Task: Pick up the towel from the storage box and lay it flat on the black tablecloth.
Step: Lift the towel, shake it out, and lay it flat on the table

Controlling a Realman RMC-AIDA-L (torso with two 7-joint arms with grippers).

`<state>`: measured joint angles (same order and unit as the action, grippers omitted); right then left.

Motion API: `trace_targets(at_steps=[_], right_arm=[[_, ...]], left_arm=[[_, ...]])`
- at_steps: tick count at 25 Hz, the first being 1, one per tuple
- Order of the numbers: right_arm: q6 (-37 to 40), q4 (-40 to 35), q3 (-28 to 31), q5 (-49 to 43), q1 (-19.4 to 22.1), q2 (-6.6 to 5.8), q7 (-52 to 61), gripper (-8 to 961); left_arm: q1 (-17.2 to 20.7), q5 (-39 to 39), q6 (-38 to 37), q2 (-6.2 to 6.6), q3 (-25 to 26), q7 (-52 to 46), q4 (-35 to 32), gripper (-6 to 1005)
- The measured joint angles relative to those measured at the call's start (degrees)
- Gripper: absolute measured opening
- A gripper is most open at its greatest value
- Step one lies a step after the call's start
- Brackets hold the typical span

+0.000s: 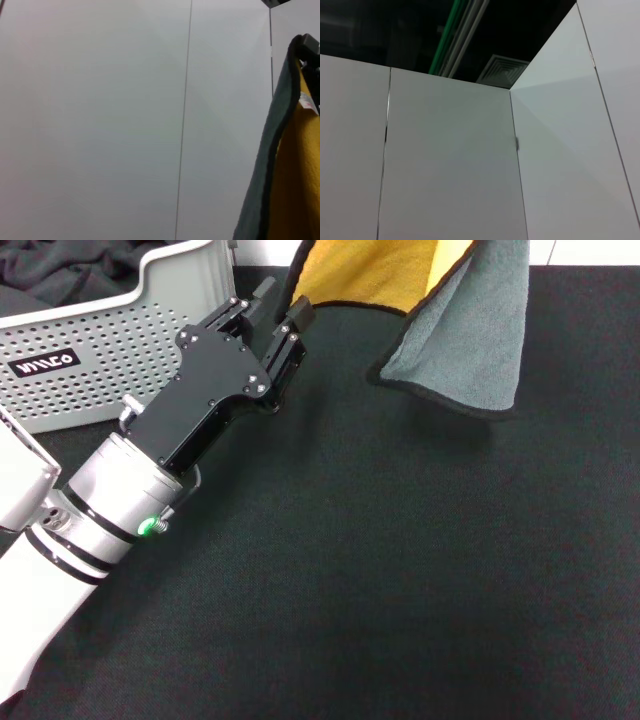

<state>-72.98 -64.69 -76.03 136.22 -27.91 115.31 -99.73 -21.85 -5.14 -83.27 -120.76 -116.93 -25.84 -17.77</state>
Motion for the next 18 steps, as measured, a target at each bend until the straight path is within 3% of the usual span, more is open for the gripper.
trace_targets(at_steps=[4, 11, 18], right_arm=[[-0.2, 0.0, 0.2, 0.0, 0.1, 0.0, 0.0, 7], [-0.2, 0.0, 0.2, -0.1, 0.2, 0.0, 0.1, 7], [-0.2, 0.5, 0.3, -1.7, 0.1, -0.23, 2.6, 7]], left_arm=[[0.0, 0.0, -0.1, 0.0, -0.5, 0.1, -0.2, 321], [-0.3, 0.1, -0.1, 0.02, -1.2, 0.1, -0.2, 125], [0.0, 0.1, -2.1, 0.14, -1.4, 0.4, 0.0, 66]])
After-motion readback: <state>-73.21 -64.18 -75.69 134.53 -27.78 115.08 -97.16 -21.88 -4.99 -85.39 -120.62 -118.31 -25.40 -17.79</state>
